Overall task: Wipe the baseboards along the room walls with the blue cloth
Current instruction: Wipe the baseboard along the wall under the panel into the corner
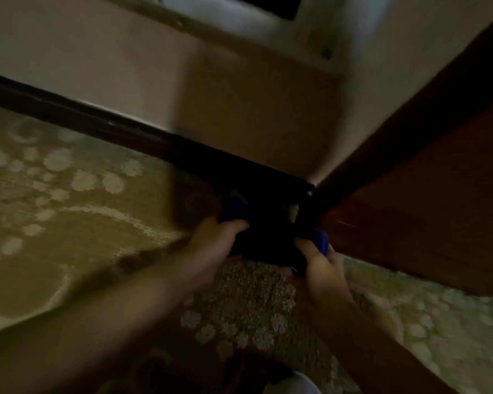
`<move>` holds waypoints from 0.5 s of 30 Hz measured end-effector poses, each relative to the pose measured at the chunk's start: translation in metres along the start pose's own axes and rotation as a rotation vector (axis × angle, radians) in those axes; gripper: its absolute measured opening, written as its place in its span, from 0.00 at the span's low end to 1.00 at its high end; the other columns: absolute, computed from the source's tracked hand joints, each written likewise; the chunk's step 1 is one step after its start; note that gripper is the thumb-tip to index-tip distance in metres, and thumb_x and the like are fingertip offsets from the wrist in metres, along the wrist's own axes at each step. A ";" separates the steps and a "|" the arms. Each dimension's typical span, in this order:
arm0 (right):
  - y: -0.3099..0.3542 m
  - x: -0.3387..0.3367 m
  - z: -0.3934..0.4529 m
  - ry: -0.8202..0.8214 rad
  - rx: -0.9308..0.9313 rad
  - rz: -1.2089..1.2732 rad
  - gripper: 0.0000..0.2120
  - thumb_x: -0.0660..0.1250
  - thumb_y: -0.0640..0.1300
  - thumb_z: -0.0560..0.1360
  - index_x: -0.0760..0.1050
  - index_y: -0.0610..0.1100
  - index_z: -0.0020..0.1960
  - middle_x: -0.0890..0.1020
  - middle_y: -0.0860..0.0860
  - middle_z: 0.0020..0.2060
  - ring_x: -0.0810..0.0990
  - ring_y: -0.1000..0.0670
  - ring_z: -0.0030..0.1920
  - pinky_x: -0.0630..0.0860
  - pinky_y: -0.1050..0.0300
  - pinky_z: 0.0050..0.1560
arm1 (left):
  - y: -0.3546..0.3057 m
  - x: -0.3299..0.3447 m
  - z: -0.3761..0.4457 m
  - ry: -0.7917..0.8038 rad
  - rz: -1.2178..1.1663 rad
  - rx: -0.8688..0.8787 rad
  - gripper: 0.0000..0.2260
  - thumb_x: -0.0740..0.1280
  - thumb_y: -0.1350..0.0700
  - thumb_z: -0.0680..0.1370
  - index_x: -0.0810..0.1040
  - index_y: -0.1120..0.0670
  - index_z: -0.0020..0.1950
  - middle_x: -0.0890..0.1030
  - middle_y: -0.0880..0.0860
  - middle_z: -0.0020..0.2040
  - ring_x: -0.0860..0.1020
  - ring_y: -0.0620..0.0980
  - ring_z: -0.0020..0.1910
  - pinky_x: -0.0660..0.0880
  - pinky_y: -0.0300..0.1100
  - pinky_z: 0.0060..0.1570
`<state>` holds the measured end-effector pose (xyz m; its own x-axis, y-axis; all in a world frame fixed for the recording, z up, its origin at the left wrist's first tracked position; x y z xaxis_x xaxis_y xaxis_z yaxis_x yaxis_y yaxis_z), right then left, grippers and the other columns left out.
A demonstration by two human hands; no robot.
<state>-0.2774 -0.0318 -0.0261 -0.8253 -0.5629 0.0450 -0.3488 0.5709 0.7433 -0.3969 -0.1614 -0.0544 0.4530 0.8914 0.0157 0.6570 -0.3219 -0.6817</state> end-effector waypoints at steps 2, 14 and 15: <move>0.001 -0.005 -0.006 -0.015 0.000 -0.004 0.05 0.65 0.40 0.80 0.75 0.42 0.55 0.83 0.39 0.46 0.81 0.44 0.42 0.78 0.45 0.47 | 0.000 -0.010 -0.005 0.037 -0.028 -0.018 0.26 0.72 0.52 0.73 0.72 0.59 0.69 0.82 0.57 0.56 0.82 0.56 0.52 0.81 0.52 0.52; 0.025 0.040 -0.085 -0.103 0.035 0.072 0.08 0.63 0.41 0.80 0.74 0.37 0.45 0.77 0.42 0.34 0.75 0.44 0.32 0.73 0.51 0.38 | -0.046 -0.048 -0.050 0.091 -0.279 -0.047 0.20 0.71 0.59 0.77 0.73 0.61 0.68 0.80 0.61 0.61 0.81 0.59 0.51 0.73 0.44 0.34; 0.032 0.041 -0.086 -0.134 0.026 0.103 0.07 0.64 0.41 0.79 0.75 0.37 0.51 0.79 0.41 0.38 0.78 0.44 0.35 0.74 0.51 0.36 | -0.052 -0.047 -0.050 0.093 -0.295 -0.035 0.19 0.70 0.60 0.78 0.73 0.61 0.68 0.80 0.61 0.60 0.80 0.58 0.49 0.72 0.43 0.33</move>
<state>-0.2843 -0.0878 0.0571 -0.9086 -0.4167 0.0295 -0.2691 0.6379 0.7215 -0.4223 -0.2022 0.0166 0.2920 0.9156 0.2765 0.7877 -0.0662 -0.6125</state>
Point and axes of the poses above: each hand's wrist, its own z-axis towards the middle knuckle, its own x-axis out of the palm, y = z × x, the point moved 9 cm from there along z, towards the middle knuckle
